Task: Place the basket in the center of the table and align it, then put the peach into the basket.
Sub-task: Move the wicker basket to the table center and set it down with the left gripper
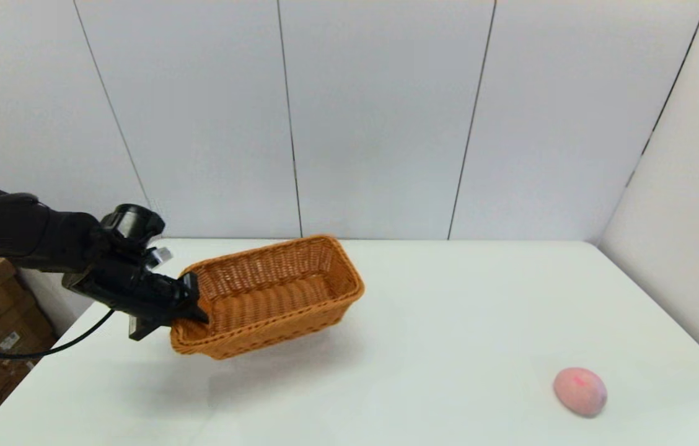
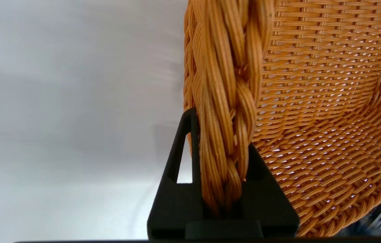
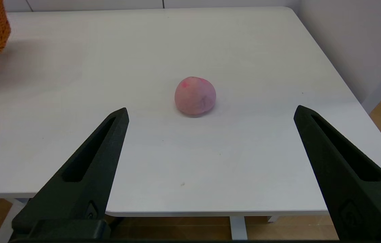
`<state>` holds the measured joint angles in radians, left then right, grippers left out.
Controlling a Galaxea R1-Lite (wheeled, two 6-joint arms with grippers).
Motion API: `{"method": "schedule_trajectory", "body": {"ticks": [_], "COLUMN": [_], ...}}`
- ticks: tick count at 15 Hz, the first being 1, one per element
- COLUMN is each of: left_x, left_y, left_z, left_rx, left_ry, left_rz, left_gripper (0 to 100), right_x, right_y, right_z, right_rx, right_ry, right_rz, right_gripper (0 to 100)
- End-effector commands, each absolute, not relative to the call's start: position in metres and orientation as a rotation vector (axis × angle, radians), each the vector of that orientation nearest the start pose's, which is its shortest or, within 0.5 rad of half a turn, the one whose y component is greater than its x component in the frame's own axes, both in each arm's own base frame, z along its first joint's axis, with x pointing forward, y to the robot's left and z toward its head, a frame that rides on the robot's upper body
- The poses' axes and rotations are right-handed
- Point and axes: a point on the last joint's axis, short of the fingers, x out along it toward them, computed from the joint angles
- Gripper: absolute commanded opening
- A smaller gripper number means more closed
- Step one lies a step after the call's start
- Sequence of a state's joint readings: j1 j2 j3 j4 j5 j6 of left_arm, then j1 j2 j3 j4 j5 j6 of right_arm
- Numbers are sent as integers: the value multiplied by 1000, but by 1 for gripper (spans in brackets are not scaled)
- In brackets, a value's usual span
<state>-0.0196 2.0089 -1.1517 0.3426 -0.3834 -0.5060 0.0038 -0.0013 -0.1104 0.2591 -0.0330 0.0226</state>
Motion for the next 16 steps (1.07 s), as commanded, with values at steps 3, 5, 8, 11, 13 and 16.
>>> {"method": "schedule_trajectory", "body": {"ticks": [3,5,8,11,13,16], "left_x": [327,332,339,345,349,351], "left_y": [-114,-142,-175,-186,-190,-190], "left_z": [110,108,98,85,74,64], "left_rx": [-486,-460,-393,-381,-377,-376], "left_ry": [1301,1332,1360,1381,1404,1425], "left_rz": [-293,-325,-338,-328,-318,-302], "left_gripper": [0,0,0,0,0,100], "right_x": [-33,-33,-33,-33,-33,-33], "right_y": [-1,-1,-1,-1,-1,-1], "right_z": [79,79,79,79,79,79], "right_rx": [20,20,20,20,20,20], "right_ry": [148,148,148,148,148,148], "right_rz": [-31,-31,-31,-31,-31,-31], "right_gripper": [100,100,100,100,100,100]}}
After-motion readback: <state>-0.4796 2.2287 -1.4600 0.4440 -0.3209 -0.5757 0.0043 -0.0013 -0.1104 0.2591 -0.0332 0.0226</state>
